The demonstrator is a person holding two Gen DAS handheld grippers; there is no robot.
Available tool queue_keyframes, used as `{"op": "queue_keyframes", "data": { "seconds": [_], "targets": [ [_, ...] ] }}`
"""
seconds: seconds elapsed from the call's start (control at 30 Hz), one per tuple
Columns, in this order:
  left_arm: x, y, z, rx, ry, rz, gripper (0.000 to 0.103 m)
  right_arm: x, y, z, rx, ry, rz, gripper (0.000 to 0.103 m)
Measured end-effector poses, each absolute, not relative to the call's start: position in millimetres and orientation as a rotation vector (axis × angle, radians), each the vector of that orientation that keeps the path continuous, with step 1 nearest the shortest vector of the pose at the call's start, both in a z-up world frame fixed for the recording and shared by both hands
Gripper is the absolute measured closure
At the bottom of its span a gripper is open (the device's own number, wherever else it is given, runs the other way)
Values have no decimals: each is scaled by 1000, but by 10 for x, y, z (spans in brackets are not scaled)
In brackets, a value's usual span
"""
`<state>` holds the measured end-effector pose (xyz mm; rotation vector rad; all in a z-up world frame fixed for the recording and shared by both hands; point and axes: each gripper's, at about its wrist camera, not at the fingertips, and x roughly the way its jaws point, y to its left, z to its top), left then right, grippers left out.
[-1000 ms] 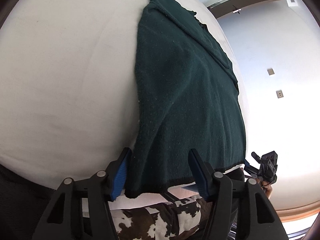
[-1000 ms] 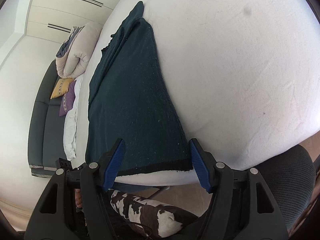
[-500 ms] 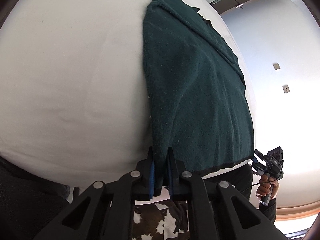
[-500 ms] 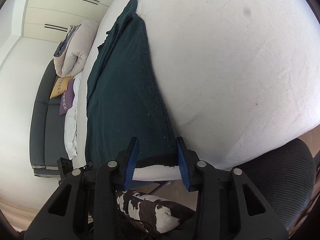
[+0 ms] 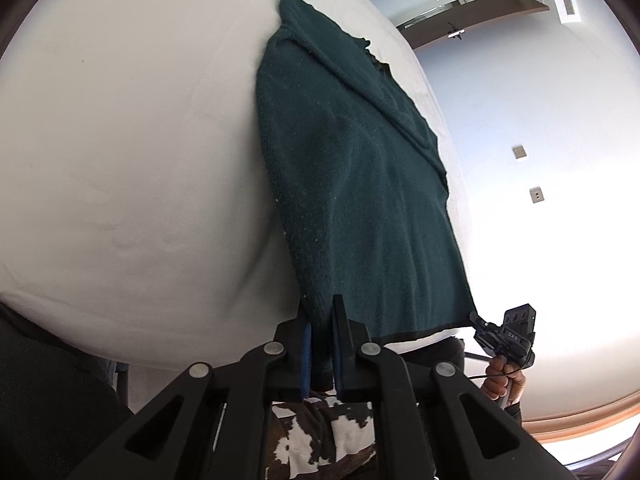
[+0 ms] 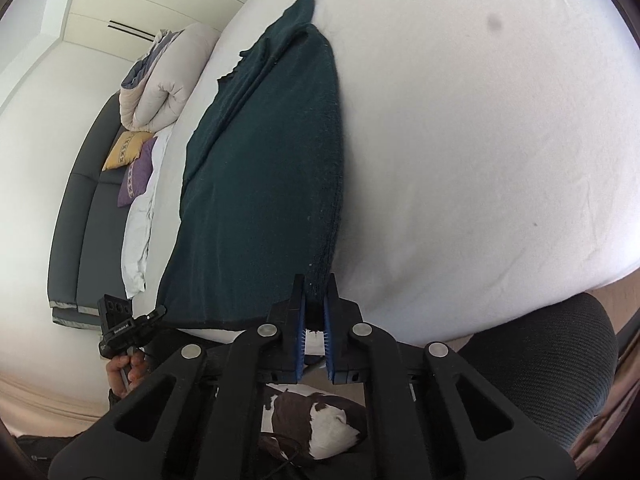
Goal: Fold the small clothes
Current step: 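Fold the hem up toward the collar with both grippers and release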
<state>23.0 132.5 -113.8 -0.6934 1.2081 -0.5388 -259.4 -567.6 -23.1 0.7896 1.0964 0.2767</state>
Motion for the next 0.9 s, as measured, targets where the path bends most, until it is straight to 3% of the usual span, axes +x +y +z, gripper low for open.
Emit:
{"op": "queue_keyframes", "data": {
  "seconds": [0.37,0.67,0.9],
  "targets": [
    [565,1543,-639,-859,989,-607,96,-1927,-5730,305,947,881,309,97],
    [1375,1657,-598,-953,945,-559,97,-889,-5599,702,886,813,293,97],
    [2219,1636,-628,-995,935,-517,97,-13,-5759,666,920,786,202,97]
  ]
}}
